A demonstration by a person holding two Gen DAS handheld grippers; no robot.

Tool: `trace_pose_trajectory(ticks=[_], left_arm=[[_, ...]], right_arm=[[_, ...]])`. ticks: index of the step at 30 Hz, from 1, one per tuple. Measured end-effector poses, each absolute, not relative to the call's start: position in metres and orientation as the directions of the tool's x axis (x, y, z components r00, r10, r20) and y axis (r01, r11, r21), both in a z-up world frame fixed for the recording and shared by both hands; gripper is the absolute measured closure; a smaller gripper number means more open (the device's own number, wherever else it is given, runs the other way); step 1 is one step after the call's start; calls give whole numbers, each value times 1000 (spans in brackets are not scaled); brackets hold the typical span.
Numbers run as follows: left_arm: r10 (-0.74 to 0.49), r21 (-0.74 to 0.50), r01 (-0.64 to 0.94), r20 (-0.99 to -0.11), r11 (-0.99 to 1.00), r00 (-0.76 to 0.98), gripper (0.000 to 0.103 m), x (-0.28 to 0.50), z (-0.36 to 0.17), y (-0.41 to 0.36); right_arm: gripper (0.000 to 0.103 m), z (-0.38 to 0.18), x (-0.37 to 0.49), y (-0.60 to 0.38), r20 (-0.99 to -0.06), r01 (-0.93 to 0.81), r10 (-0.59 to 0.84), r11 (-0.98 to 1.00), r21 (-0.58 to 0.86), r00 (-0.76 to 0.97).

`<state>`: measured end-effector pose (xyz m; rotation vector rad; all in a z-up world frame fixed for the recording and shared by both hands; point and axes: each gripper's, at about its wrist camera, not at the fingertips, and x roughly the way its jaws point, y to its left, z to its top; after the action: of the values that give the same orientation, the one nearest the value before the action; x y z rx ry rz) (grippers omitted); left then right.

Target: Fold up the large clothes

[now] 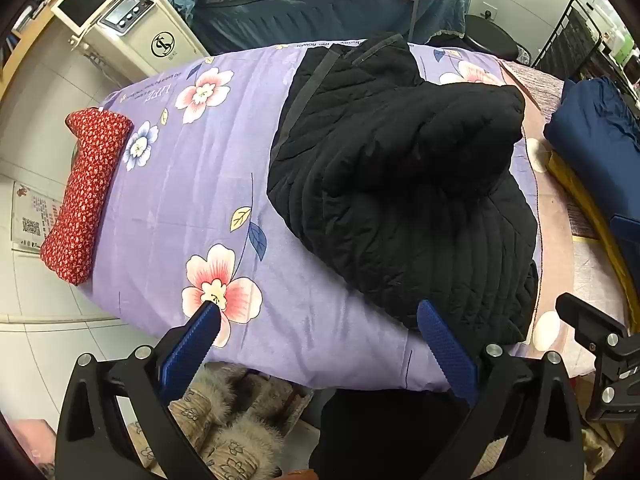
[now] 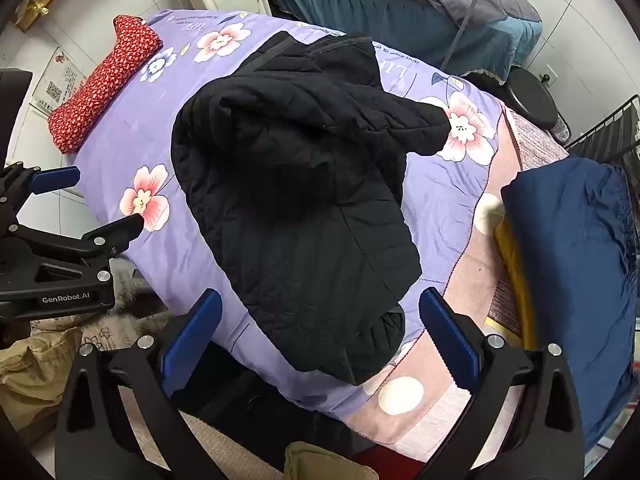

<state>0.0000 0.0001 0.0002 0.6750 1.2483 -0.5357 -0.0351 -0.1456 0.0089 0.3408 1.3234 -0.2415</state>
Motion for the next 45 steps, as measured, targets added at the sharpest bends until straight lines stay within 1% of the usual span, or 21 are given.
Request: trace_pose_trajectory(ticks=[45], left_arm=[[14,175,698,-973,694,229,6,3,-7,1]], right_arm=[[6,0,-37,-148,-980,370,19,924,93,200]])
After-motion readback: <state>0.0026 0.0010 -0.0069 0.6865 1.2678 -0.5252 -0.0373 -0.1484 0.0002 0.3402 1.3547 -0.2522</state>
